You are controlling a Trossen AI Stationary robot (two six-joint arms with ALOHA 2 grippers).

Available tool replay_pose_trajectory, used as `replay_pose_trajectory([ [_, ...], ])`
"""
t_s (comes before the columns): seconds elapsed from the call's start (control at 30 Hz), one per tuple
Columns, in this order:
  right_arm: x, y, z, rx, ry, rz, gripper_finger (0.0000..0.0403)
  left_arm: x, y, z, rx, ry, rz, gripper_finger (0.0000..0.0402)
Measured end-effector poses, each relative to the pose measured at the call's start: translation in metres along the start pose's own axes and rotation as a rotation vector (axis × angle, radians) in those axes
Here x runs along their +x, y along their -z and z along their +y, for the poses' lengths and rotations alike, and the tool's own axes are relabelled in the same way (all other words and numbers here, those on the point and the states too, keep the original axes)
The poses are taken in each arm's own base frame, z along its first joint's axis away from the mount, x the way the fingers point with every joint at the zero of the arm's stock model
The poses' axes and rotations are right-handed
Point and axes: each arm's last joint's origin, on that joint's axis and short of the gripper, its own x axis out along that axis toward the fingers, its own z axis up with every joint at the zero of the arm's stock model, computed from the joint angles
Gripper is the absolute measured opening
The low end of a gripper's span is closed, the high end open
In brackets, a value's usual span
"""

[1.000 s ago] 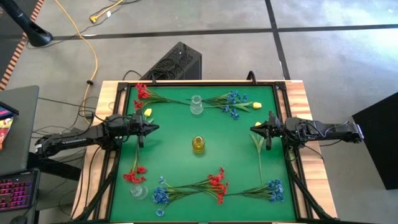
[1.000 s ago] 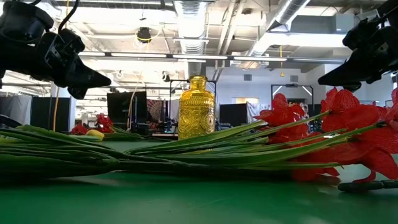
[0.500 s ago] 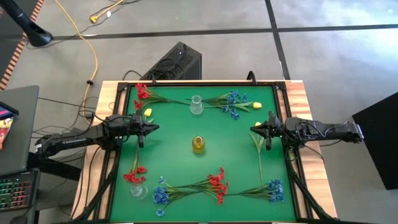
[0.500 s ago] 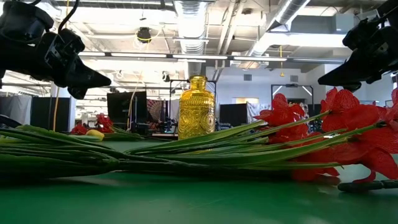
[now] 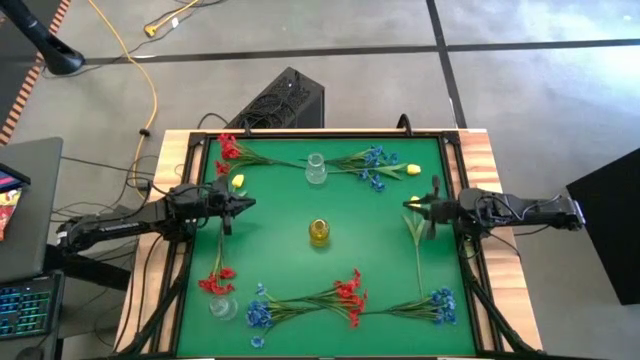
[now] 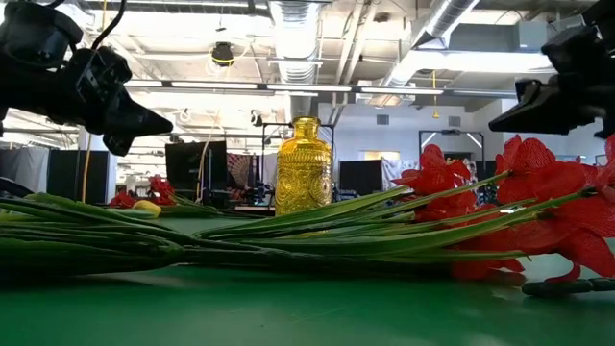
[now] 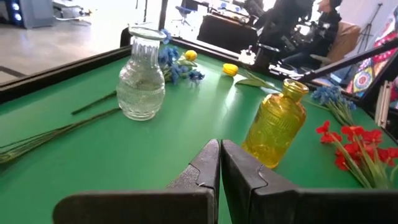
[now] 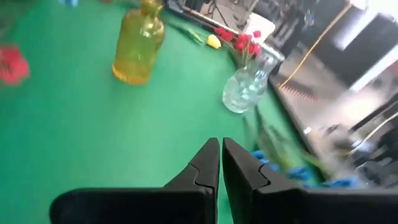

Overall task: Sort flowers into vase by color
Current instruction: Put the bottom right yellow flower into the top transparent vase

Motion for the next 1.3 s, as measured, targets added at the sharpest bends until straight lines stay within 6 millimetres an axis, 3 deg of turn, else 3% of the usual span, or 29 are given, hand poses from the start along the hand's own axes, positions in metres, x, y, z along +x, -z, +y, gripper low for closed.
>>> replay_pose_trajectory([
  [0.17, 0.0, -0.001, -0.001, -0.137, 0.008, -0.011, 0.0048, 0.0, -0.002, 0.0, -0.019, -0.018, -0.024, 0.0002],
  [0.33, -0.001, -0.013, -0.004, -0.05, -0.011, -0.155, 0.0048, -0.001, -0.012, -0.002, -0.029, -0.004, -0.137, 0.0002],
  [0.53, -0.006, -0.03, -0.013, 0.334, 0.009, -0.354, 0.0048, -0.002, -0.023, -0.004, -0.019, -0.006, -0.24, 0.0002],
  [0.83, -0.017, -0.048, -0.031, 0.526, 0.159, -0.595, 0.0048, 0.003, -0.039, -0.006, 0.054, -0.078, -0.228, 0.0002],
  [1.07, -0.013, -0.047, -0.032, 0.67, 0.136, -0.587, 0.0048, 0.01, -0.047, -0.008, 0.115, -0.095, -0.187, 0.0026],
  [1.3, -0.001, -0.062, -0.037, 0.837, 0.066, -0.323, 0.0048, 0.02, -0.053, -0.009, 0.121, -0.1, -0.13, 0.0095],
])
